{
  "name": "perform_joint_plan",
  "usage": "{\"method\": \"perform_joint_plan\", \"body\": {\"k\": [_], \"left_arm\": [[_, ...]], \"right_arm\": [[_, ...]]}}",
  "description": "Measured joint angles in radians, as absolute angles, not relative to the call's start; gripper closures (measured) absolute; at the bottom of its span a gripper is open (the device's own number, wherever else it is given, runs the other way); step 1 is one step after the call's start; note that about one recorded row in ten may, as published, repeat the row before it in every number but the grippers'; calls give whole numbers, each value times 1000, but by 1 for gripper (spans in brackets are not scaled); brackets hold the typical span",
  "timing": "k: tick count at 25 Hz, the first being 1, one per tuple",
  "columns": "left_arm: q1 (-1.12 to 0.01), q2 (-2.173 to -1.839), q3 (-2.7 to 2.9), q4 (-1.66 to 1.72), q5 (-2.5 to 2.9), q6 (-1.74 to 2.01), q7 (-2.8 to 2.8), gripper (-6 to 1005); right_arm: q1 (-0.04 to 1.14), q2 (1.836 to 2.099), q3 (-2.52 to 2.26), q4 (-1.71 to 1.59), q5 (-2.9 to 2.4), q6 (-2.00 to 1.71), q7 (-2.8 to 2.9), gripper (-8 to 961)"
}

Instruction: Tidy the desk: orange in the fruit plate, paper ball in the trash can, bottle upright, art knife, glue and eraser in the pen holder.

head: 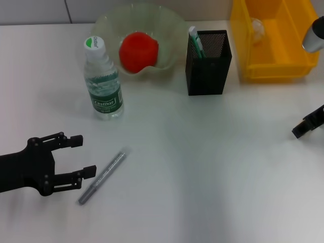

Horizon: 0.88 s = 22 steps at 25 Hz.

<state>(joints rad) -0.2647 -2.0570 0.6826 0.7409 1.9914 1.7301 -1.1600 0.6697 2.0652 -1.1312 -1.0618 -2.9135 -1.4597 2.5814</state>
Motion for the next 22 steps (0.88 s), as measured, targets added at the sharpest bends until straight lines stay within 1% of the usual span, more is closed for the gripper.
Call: {"method": "perform_joint_plan", "body": {"k": [4, 9, 14, 20, 22], "left_arm": [[-269, -2057, 683, 741, 1992, 1730, -1162, 201], [-277, -2059, 683, 741, 1998, 1730, -1166, 201], [-278, -2060, 683, 741, 2001, 1730, -1167, 201], [-278, -2060, 683, 741, 2002, 1730, -1167, 201], [-278, -2060, 683, 741, 2002, 1730, -1167, 201]], "right_arm": [[669, 2065, -1117, -1050, -2912, -1443, 2571, 230], [672, 2067, -1115, -1025, -2909, -1424, 2568, 410], [673, 2068, -1115, -1020, -2907, -1420, 2566, 407], [673, 2067, -1115, -1014, -2906, -1422, 2566, 490], [670, 2067, -1115, -1024, -2906, -1425, 2566, 501]]}}
